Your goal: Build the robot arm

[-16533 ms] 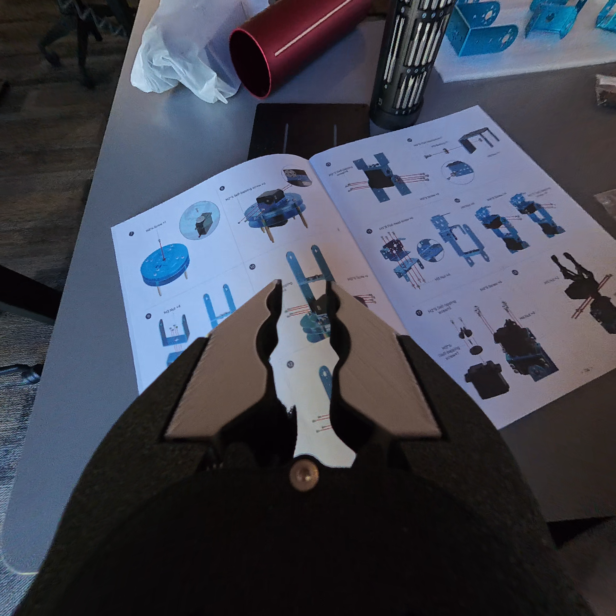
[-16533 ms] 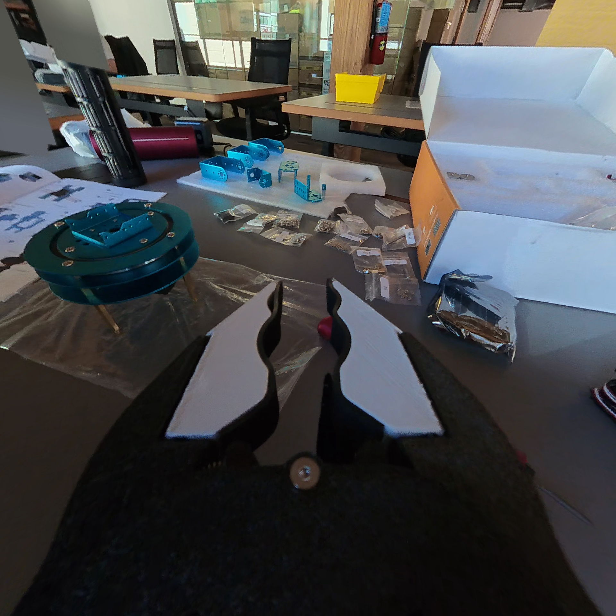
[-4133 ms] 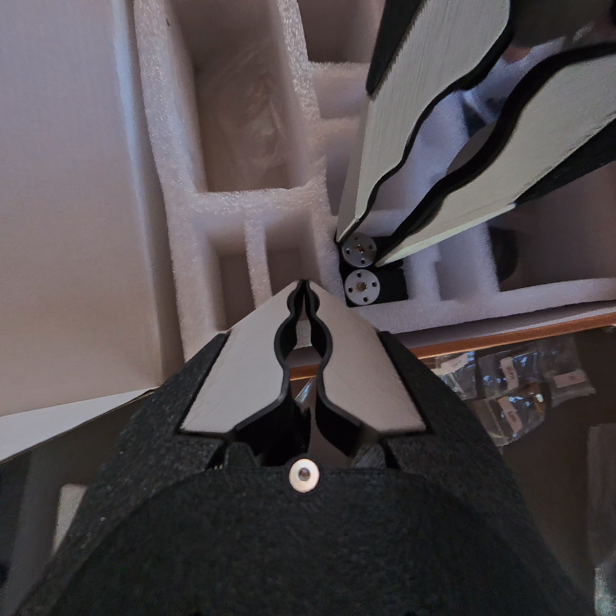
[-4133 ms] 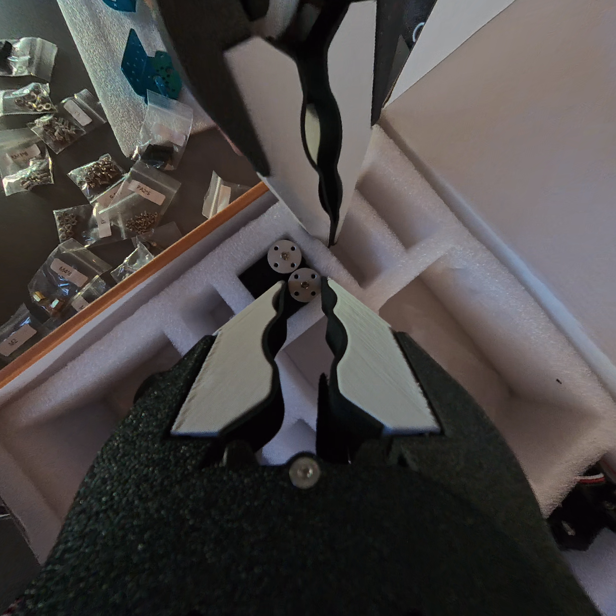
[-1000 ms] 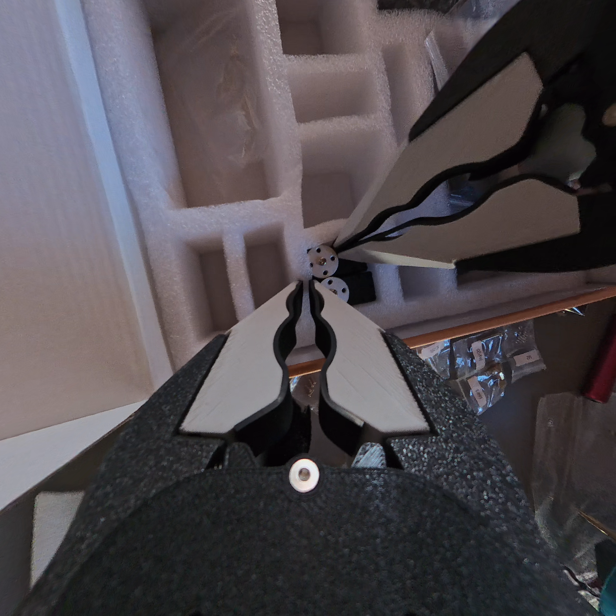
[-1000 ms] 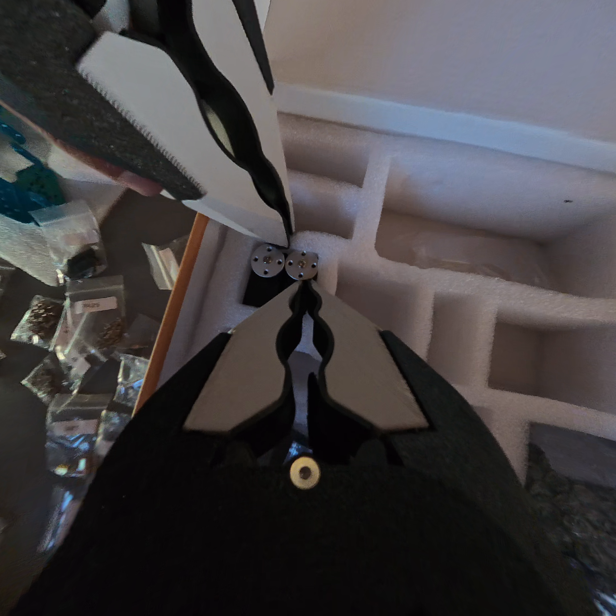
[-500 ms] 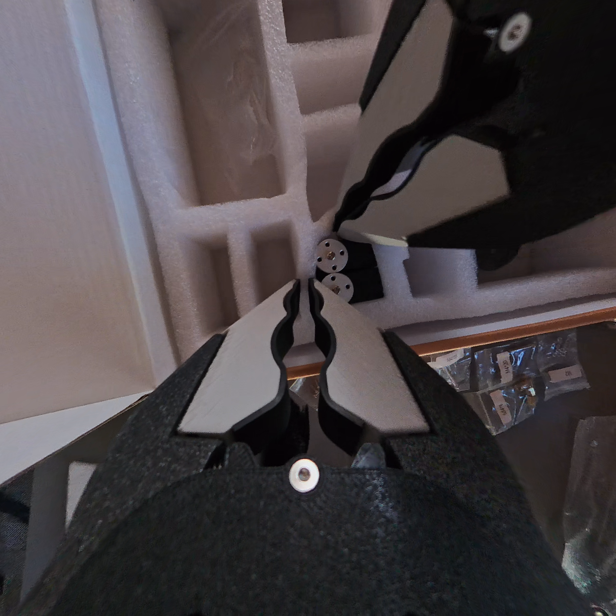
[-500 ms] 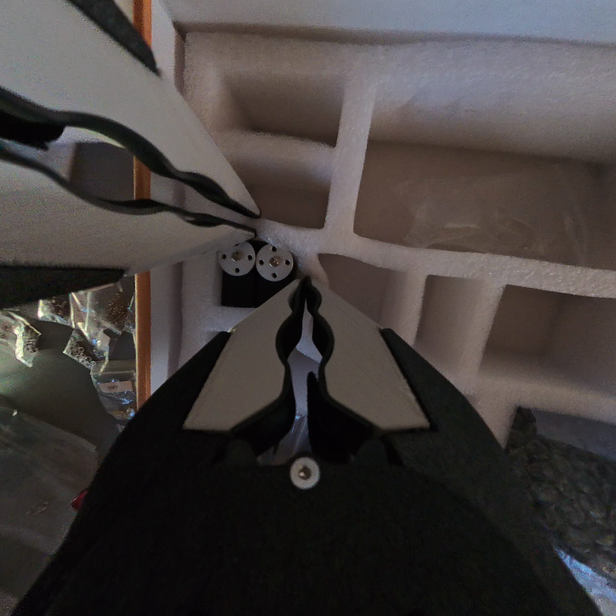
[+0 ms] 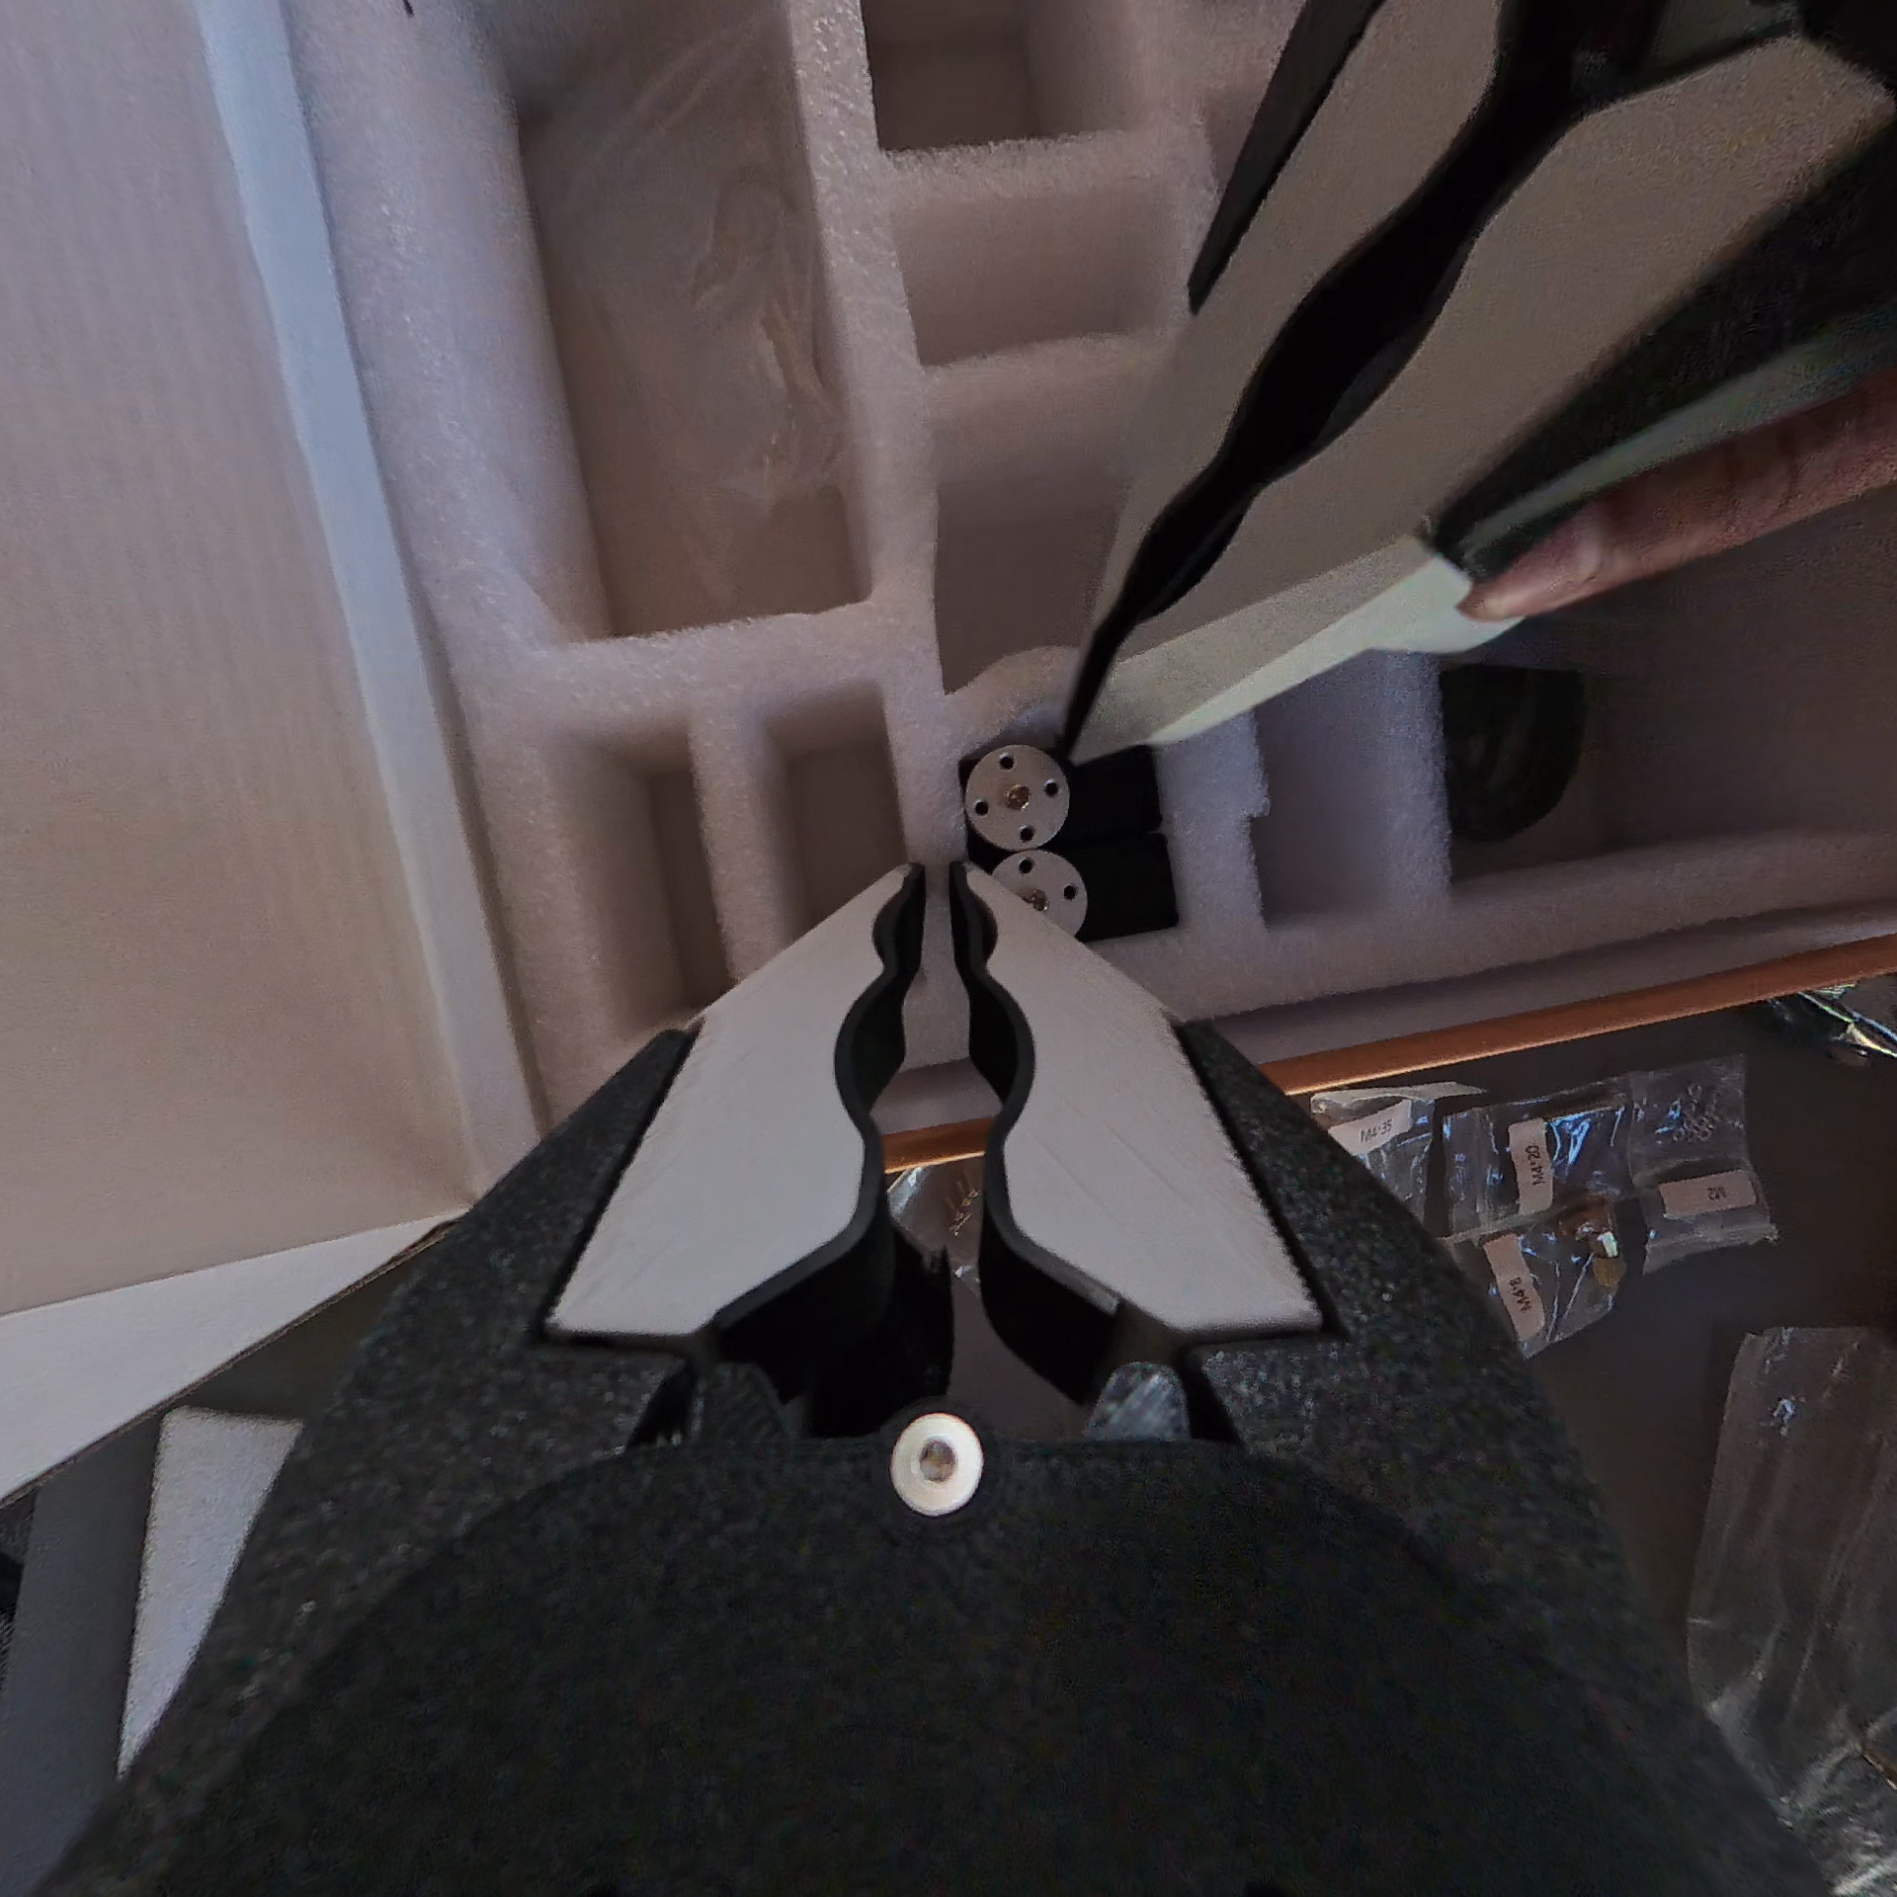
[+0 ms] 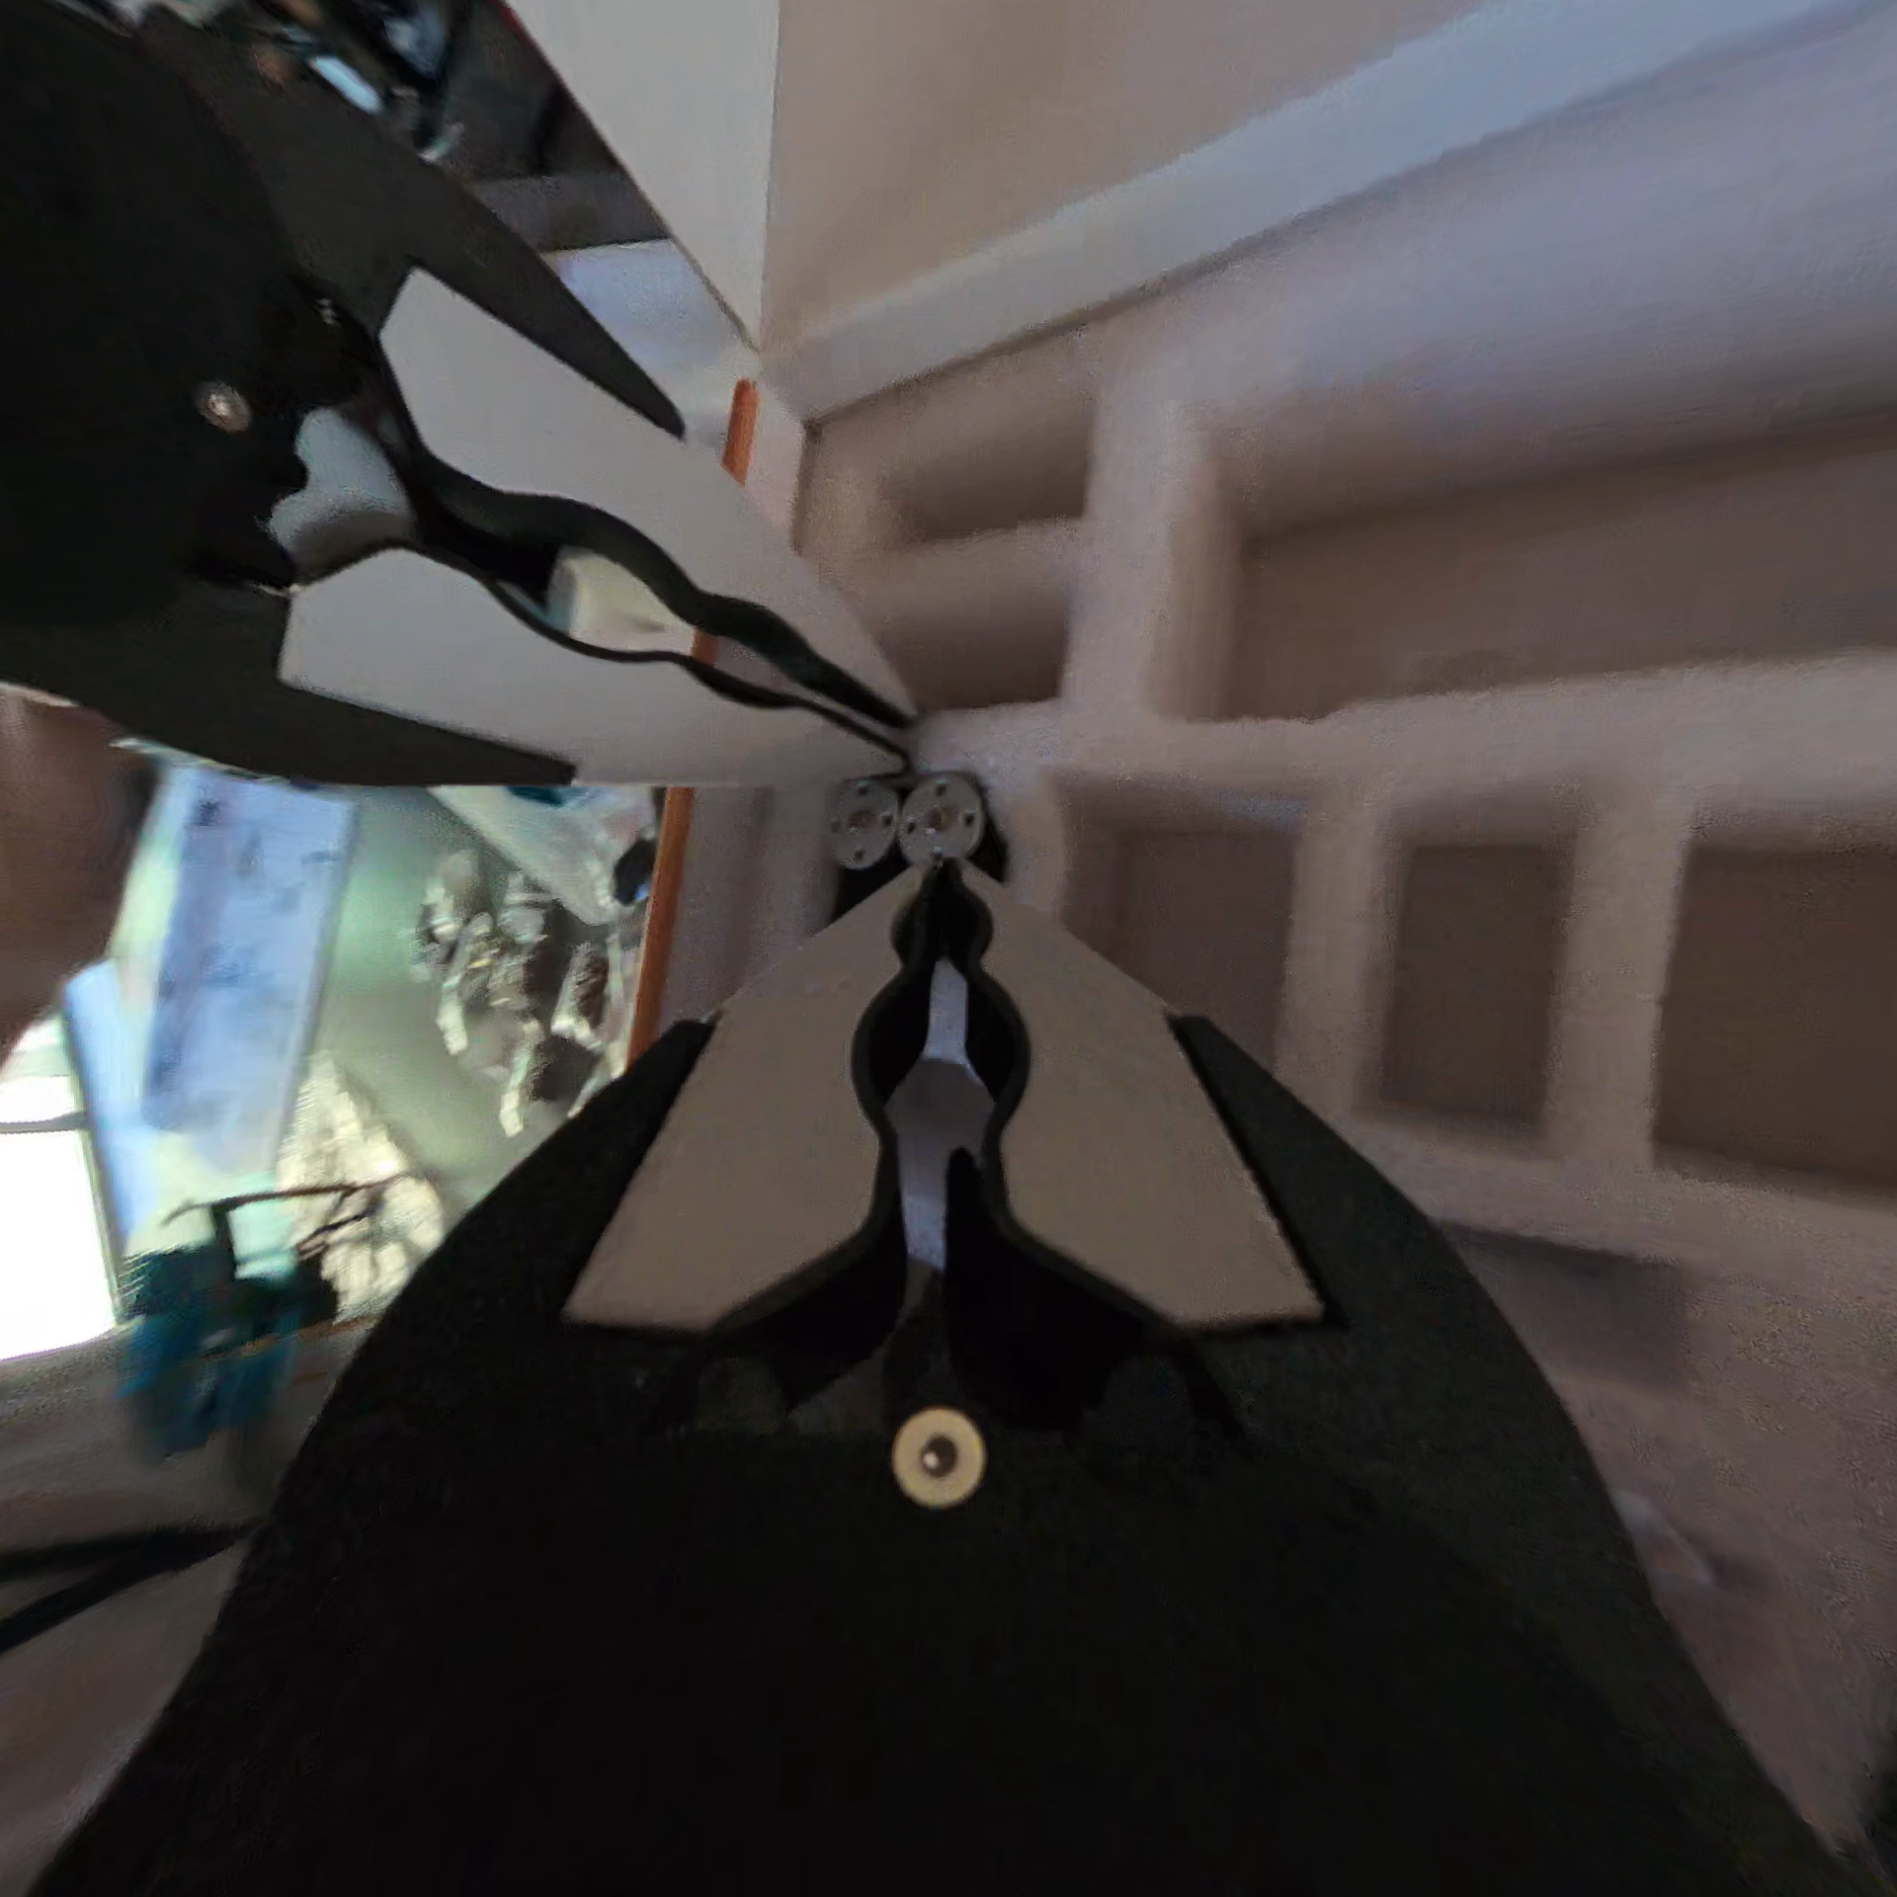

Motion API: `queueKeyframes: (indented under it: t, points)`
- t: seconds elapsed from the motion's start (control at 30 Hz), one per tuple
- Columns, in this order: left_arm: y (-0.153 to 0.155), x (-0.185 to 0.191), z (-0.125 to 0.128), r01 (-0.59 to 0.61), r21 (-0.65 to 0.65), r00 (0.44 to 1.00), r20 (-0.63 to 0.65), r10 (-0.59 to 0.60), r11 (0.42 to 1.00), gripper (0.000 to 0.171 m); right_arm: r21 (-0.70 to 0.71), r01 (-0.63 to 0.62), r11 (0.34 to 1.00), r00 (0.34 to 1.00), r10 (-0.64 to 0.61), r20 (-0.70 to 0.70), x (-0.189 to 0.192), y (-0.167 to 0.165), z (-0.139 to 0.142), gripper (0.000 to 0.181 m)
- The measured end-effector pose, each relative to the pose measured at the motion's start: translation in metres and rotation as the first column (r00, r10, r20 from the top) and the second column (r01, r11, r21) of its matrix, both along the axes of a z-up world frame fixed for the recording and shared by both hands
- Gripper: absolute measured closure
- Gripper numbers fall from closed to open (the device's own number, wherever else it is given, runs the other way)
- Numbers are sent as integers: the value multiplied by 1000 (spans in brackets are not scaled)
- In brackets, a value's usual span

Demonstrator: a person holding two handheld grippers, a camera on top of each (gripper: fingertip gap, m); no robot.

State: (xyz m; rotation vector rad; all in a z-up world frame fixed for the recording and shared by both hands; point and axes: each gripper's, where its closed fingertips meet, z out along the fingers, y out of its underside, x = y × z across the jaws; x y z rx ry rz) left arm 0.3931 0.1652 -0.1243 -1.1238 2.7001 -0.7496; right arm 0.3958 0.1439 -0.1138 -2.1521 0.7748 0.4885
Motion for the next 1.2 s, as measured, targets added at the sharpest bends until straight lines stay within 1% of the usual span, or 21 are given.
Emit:
queueKeyframes:
  t: [0.03,0.07,0.13,0.2,0.27,0.33,0.4,0.43,0.57,0.63,0.7,0.8,0.87,0.93,1.03,1.1,1.13,1.2]
  points:
    - [0,0,0,1,5,1000,-1,-1,1000,168,7,-29,1000,998,29,-50,-4,0,-2,181]
    - [0,0,-1,4,13,1000,1,-4,1000,168,7,-34,999,998,35,-55,-4,1,-2,181]
    - [0,1,-1,7,24,1000,1,-7,1000,168,-47,-74,996,997,75,6,-5,5,-2,177]
    - [1,1,-1,9,16,1000,-2,-9,1000,168,-141,-89,986,991,102,91,-3,5,-4,181]
    - [1,1,0,12,7,1000,-1,-12,1000,168,-184,-96,978,983,123,140,-2,6,-3,181]
    - [1,1,0,12,0,1000,-1,-12,1000,168,-193,-85,977,985,112,130,-2,6,-2,181]
    - [1,0,1,14,-6,1000,-5,-14,1000,168,-168,-67,983,991,86,106,-4,5,0,180]
    - [1,0,1,14,-11,1000,-7,-15,1000,168,-155,-52,987,990,71,121,-4,6,0,179]
    - [1,0,3,-8,-68,999,-54,4,998,168,-178,-2,984,962,51,270,-3,5,-2,181]
    - [1,1,3,-32,-91,995,-94,23,995,168,-222,-3,975,929,85,360,-5,3,-4,181]
    - [2,2,1,-26,-61,994,-103,20,998,168,-255,-21,967,913,122,389,-7,2,-7,180]
    - [2,4,-2,9,47,998,-64,-6,999,166,-248,-44,968,954,114,276,-9,0,-9,181]
    - [1,4,-2,13,109,999,-45,-8,994,166,-253,-56,966,956,125,266,-8,1,-8,181]
    - [2,4,0,17,136,999,-45,-11,991,162,-193,-67,979,956,119,270,-7,2,-7,181]
    - [3,6,0,-18,78,990,-136,29,997,155,-57,-71,996,969,82,231,-9,3,-2,181]
    - [-2,3,-2,-9,14,980,-197,12,1000,162,16,-128,992,951,118,285,-16,11,10,181]
    - [-3,3,-2,-4,-5,975,-221,3,1000,163,37,-156,987,937,136,322,-19,16,15,181]
    - [-4,2,-2,27,-6,974,-227,-28,1000,163,-19,-142,990,906,138,400,-14,18,10,181]
